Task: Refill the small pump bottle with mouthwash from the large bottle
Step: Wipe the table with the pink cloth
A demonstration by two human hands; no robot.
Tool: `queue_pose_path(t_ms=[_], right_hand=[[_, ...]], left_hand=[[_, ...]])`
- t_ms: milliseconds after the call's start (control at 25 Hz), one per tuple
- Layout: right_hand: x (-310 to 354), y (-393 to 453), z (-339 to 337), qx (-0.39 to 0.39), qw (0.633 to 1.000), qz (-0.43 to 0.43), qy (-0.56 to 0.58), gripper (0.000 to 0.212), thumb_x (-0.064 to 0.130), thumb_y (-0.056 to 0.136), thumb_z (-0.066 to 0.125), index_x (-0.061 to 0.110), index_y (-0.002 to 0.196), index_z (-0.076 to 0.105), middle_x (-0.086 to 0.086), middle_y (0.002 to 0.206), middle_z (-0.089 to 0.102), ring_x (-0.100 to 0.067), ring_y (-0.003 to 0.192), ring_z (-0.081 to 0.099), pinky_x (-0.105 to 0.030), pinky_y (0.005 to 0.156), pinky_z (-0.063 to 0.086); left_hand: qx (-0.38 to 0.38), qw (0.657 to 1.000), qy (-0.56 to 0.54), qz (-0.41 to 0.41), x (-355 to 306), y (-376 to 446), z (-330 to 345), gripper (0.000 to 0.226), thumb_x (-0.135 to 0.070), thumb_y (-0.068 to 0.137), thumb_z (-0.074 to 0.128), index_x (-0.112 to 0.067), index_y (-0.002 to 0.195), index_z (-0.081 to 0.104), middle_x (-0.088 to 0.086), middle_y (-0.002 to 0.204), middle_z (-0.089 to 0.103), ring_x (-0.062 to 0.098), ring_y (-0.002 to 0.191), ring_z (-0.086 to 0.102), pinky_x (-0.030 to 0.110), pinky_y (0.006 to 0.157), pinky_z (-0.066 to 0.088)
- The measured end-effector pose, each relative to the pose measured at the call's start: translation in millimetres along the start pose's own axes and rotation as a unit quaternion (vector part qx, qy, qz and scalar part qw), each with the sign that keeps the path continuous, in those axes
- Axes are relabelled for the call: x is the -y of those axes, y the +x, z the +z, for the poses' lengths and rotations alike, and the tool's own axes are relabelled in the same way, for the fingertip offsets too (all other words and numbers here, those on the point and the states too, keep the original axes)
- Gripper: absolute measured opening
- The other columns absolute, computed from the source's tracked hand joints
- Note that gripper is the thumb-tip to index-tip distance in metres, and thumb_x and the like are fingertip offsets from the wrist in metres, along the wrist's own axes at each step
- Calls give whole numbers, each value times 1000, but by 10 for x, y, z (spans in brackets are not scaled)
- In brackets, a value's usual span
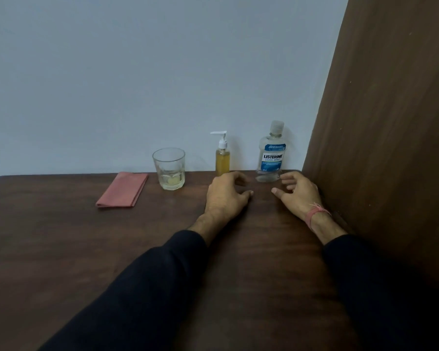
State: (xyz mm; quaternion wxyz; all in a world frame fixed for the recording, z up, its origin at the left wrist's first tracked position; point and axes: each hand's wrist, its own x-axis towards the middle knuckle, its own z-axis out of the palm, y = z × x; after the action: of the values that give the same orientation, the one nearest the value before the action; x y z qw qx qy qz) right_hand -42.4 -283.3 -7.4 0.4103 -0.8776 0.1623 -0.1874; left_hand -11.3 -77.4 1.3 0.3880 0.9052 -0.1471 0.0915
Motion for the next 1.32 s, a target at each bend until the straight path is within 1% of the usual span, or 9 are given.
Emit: queue_pose_path(t_ms=[120,280,360,480,600,720,920,1080,1320], right_hand=[[32,-414,-85,57,997,-32,-30,23,29,92,85,36,113,80,6,134,71,-16,130,60,-33,109,46],[189,-1029,-121,134,989,-60,-7,21,22,97,80,40,108,81,17,135,72,-7,135,56,-27,112,35],[283,-1276,-98,180,982,-59,16,24,17,100,75,39,109,82,20,135,71,-5,138,54,-29,118,33],[446,-1581,-102,229,971,-47,49,32,13,104,70,42,109,82,20,134,71,-6,138,54,-29,115,34],[571,-1785,-101,260,963,-31,54,33,16,105,67,44,115,80,17,140,67,-7,140,50,-32,116,31],[642,-1878,-101,282,958,-21,46,32,16,107,65,41,119,79,17,149,61,-8,145,44,-33,118,27],[752,-1931,-70,299,954,-12,18,34,13,107,64,39,121,79,19,161,50,-6,146,38,-32,119,20],[746,-1936,-56,302,953,-22,18,35,12,106,65,40,124,78,17,165,47,-11,157,33,-32,121,17],[738,-1904,-29,311,950,-24,14,37,10,106,65,39,127,76,15,168,43,-12,164,19,-40,130,9]], left_hand=[[27,999,-10,14,176,-439,-357,14,-28,94,93,-30,106,85,-15,112,85,1,101,75,25,104,59],[51,999,-1,8,507,-961,-932,16,-24,94,93,-36,96,84,-23,97,79,-11,86,72,20,96,60],[42,999,25,-3,724,-1174,-1253,13,-27,96,92,-34,103,84,-25,94,76,-8,87,72,25,98,62],[-16,989,144,-20,1116,-1402,-1692,30,-36,105,81,-24,132,79,0,131,76,19,117,69,42,111,58],[-38,969,231,-81,1458,-1468,-2008,54,-49,108,71,-23,155,63,13,164,57,38,149,53,56,123,48],[-26,970,204,-132,1547,-1395,-2062,65,-55,108,69,-23,162,56,14,169,53,39,153,53,57,128,44],[-20,971,164,-173,1550,-1154,-1970,68,-48,113,57,-25,175,40,16,177,46,41,169,29,59,135,24],[-37,972,115,-201,1597,-903,-1901,52,-50,113,51,-39,163,61,10,161,66,34,162,44,49,131,25],[-163,953,-19,-256,1652,-786,-1873,40,-44,111,68,-29,147,77,2,148,77,28,145,63,36,117,40]])
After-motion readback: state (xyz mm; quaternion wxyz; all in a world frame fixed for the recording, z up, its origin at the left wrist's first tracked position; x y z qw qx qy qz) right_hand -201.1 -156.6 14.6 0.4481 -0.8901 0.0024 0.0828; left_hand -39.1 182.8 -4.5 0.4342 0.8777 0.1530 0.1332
